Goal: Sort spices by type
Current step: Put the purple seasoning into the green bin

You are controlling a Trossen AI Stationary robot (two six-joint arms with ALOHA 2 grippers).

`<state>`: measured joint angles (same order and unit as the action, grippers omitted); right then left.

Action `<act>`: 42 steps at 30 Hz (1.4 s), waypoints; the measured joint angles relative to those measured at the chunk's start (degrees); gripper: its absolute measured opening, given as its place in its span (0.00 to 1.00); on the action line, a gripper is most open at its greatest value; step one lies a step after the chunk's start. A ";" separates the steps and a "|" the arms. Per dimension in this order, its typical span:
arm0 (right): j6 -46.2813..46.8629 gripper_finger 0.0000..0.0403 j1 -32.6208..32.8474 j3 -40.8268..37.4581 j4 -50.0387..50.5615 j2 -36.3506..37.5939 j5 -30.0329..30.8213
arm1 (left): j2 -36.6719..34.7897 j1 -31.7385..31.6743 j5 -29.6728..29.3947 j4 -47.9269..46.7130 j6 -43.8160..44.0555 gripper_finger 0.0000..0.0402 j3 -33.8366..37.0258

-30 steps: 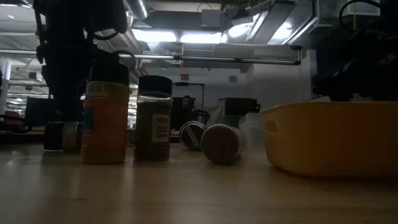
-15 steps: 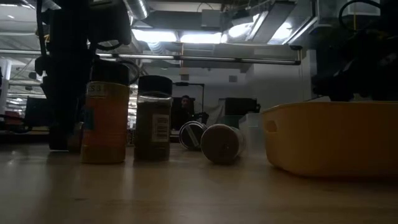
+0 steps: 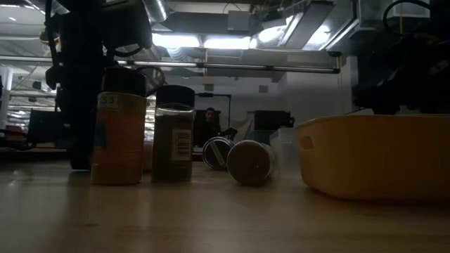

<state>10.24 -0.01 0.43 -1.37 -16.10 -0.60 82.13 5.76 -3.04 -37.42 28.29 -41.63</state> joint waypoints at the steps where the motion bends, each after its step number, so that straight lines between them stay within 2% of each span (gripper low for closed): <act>1: 0.00 0.10 0.00 0.00 0.00 -0.01 0.00 | 0.00 0.00 -0.04 -0.01 0.01 0.52 0.00; 18: 0.00 0.10 -0.01 0.00 0.00 -0.01 -0.02 | 0.07 -0.17 -0.37 0.98 3.93 0.52 0.05; 42: -0.01 0.10 -0.01 0.01 0.01 0.00 -0.02 | 0.11 -0.22 -1.21 1.84 4.49 0.52 0.08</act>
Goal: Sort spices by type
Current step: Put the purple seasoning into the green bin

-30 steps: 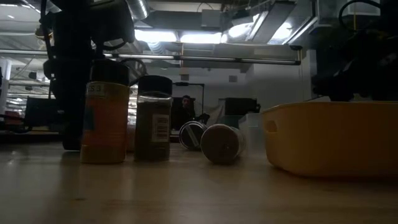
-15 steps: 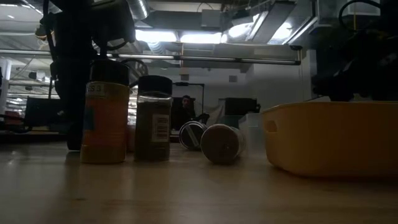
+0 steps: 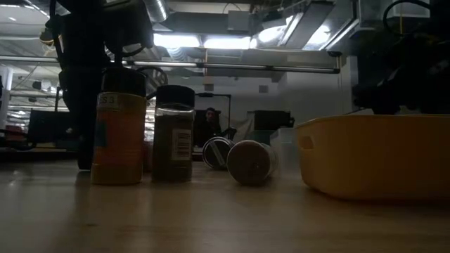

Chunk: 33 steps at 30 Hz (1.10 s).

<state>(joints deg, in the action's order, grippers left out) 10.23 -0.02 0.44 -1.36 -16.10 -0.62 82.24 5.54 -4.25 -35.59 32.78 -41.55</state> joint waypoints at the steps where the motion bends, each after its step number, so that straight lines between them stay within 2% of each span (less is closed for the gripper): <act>1: 0.01 0.10 0.01 -0.01 0.01 0.00 0.00 | 0.00 0.00 0.12 0.23 0.00 0.51 0.01; 7: 0.01 0.10 0.01 0.00 0.00 -0.01 0.00 | 0.00 0.37 0.55 0.98 3.01 0.49 0.01; 16: 0.01 0.10 0.00 -0.01 0.02 -0.02 -0.01 | 1.63 0.35 -1.26 0.91 5.81 0.68 0.21; 20: -0.01 0.10 0.01 -0.01 0.06 0.00 -0.02 | 4.29 0.37 -1.39 1.22 4.44 0.70 0.21; 24: 0.01 0.10 0.01 -0.01 0.08 0.00 -0.02 | 5.69 0.44 -1.92 1.06 4.01 0.65 -0.05; 30: -0.01 0.10 -0.01 0.00 0.08 -0.02 -0.01 | 4.29 0.32 -1.68 0.82 3.07 0.49 0.15; 33: -0.01 0.10 0.01 0.01 -0.61 -0.02 0.12 | 2.33 0.32 -0.78 0.90 3.21 0.47 0.09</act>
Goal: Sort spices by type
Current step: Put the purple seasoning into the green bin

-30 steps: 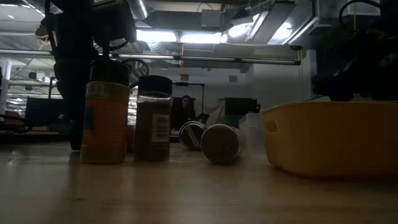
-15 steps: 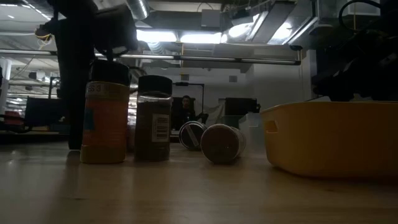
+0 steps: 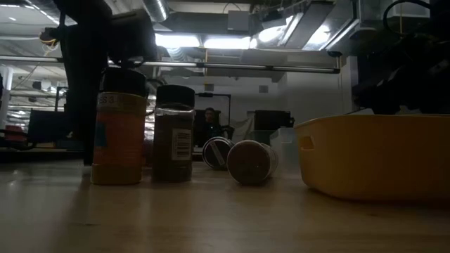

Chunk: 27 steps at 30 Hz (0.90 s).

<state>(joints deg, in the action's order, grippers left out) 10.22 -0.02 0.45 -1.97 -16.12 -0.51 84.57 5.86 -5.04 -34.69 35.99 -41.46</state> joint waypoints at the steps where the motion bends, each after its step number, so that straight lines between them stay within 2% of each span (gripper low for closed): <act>1: -0.01 0.10 0.01 0.00 -0.62 0.01 0.26 | -0.79 0.01 0.02 -0.78 0.06 0.47 -0.28; 7: -0.17 0.14 -0.01 0.86 -0.40 -0.02 0.93 | -5.29 -0.03 0.52 -2.09 0.02 0.48 -2.04; 12: -0.18 0.30 -0.01 2.54 -1.09 -0.04 1.61 | -8.72 -0.31 0.61 -3.57 0.02 0.49 -3.76; 15: -0.90 0.42 0.00 3.37 -1.60 -0.03 4.07 | -10.40 -1.24 0.55 -3.71 0.02 0.48 -4.53; 21: -9.69 0.60 0.01 5.72 -2.79 -0.49 11.00 | -12.51 -4.64 0.56 -1.81 0.27 0.50 -6.38; 27: -21.89 0.68 0.01 8.50 -5.70 -2.97 11.60 | -12.69 -8.86 5.25 5.62 4.17 0.48 -7.27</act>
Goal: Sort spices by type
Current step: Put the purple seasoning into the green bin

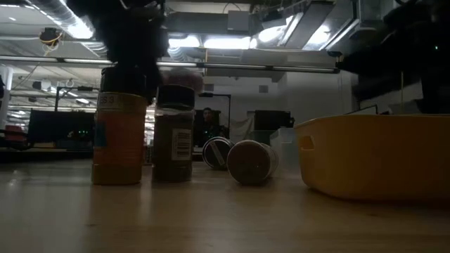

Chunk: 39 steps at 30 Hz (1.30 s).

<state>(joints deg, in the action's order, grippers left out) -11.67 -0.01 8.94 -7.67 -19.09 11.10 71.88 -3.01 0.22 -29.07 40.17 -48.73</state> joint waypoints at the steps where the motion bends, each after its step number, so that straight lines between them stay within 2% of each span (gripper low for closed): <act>1: -1.76 0.69 0.00 0.56 -0.03 -0.63 0.17 | 0.00 -0.61 0.73 1.71 0.84 0.48 0.00; 10: -22.65 0.69 0.00 5.32 -1.19 -10.16 4.42 | 0.09 -3.97 2.65 17.76 10.19 0.50 0.00; 16: -37.47 0.68 0.00 8.15 -10.66 -20.08 4.91 | 0.11 -4.35 2.64 26.54 17.85 0.50 0.00; 22: -51.27 0.68 0.00 12.34 -20.97 -31.29 4.94 | 0.19 -4.23 2.64 29.24 25.81 0.50 0.00; 27: -56.24 0.68 -0.01 19.04 -22.60 -41.20 4.94 | 1.66 -3.99 2.63 31.24 31.76 0.50 0.00; 32: -56.60 0.68 0.00 26.47 -22.39 -50.71 4.94 | 4.35 -2.91 2.71 36.65 34.77 0.50 0.00; 39: -60.65 0.68 -0.01 33.81 -22.24 -60.23 4.90 | 5.64 -1.51 3.25 39.02 37.92 0.50 0.00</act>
<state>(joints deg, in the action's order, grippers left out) -72.32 -0.02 42.75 -29.91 -79.32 16.00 77.52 -4.52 3.47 9.95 78.09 -48.73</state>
